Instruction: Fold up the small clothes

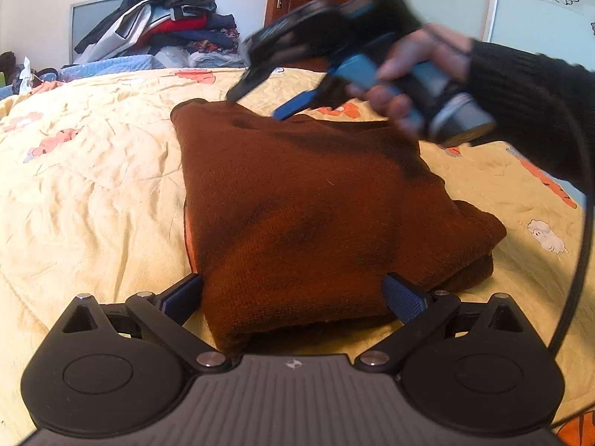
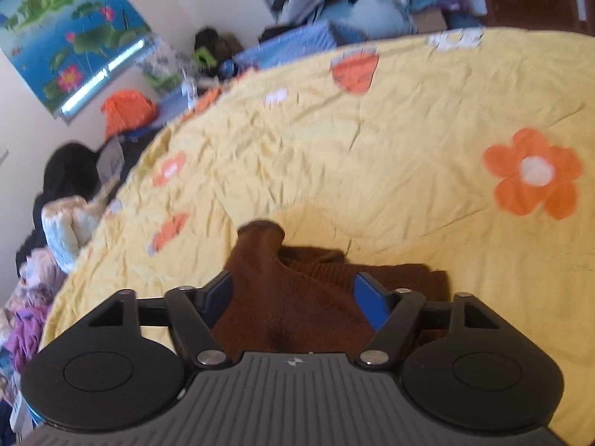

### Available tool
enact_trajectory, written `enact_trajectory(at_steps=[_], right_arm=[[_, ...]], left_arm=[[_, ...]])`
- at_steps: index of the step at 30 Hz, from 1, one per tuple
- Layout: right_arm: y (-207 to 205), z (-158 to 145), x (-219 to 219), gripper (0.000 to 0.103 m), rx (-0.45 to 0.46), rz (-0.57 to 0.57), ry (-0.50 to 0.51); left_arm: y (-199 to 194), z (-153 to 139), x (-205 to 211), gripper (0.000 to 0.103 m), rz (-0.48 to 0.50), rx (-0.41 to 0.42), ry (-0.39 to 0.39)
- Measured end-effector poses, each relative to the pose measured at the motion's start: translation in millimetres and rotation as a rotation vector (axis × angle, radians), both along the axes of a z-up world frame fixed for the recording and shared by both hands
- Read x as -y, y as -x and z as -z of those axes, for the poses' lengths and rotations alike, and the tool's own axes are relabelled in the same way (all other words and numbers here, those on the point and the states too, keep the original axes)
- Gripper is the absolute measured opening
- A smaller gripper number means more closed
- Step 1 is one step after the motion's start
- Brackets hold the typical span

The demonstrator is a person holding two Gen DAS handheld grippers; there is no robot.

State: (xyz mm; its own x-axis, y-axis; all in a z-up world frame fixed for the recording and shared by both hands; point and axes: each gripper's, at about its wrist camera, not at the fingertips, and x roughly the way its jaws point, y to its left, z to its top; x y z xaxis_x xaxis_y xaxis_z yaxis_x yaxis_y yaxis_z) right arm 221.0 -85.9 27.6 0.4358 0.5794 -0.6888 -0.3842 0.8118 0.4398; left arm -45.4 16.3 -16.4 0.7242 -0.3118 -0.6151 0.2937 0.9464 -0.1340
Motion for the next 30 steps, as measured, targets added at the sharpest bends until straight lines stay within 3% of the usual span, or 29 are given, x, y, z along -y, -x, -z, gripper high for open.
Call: enact_trajectory(at_steps=[2,3,4,6,8,10,12,13,15,17,19,21,26,27,28,29,30], right_arm=[[-1,6,-15,0.06,0.025,-0.044,0.058],[-1,8,-19,0.033,0.044,-0.06,0.088],[-4,12,-19,0.014,0.046,-0.047,0.12],[-16,18,-3,0.012,0.0,0.016,0.043],[-11,20,-2,0.011,0.018,0.011,0.043],[-2,14,-7,0.016,0.059,-0.003,0.076],[9,1,2,0.047,0.062,0.033,0.043],[20,-9,12,0.057,0.085,0.055,0.003],[52,-28,39,0.085,0.155,0.082,-0.095],[81,-34,71,0.096,0.154,0.11,-0.165],[104,-25,102,0.096,0.083,0.155,-0.219],[124,-8,127,0.094,-0.002,0.207,-0.25],[169,30,139,0.094,-0.15,0.217,-0.223],[179,31,134,0.094,-0.134,0.188,-0.236],[183,32,127,0.094,-0.144,0.153,-0.239],[186,32,120,0.086,-0.151,0.129,-0.249],[186,33,113,0.059,-0.179,0.094,-0.254]], left_arm=[[0,0,0,0.103,0.0,0.0,0.003],[0,0,0,0.103,0.001,0.0,0.004],[0,0,-1,0.103,0.0,0.0,0.006],[0,0,-2,0.103,0.001,0.0,0.011],[0,0,-2,0.103,0.001,0.0,0.01],[1,-2,-5,0.103,0.004,0.001,0.021],[7,-8,-17,0.103,-0.018,0.002,0.061],[11,-12,-26,0.103,-0.025,-0.001,0.097],[16,-19,-51,0.103,-0.046,-0.024,0.219],[9,-18,-76,0.103,-0.079,-0.093,0.378],[-4,-12,-94,0.103,-0.12,-0.164,0.507],[-20,-4,-103,0.102,-0.142,-0.225,0.586],[-44,2,-95,0.102,-0.081,-0.288,0.648],[-49,3,-90,0.1,-0.068,-0.303,0.654],[-53,3,-85,0.08,-0.051,-0.322,0.654],[-58,7,-80,0.062,-0.039,-0.37,0.645],[-62,9,-77,0.025,-0.057,-0.411,0.611]])
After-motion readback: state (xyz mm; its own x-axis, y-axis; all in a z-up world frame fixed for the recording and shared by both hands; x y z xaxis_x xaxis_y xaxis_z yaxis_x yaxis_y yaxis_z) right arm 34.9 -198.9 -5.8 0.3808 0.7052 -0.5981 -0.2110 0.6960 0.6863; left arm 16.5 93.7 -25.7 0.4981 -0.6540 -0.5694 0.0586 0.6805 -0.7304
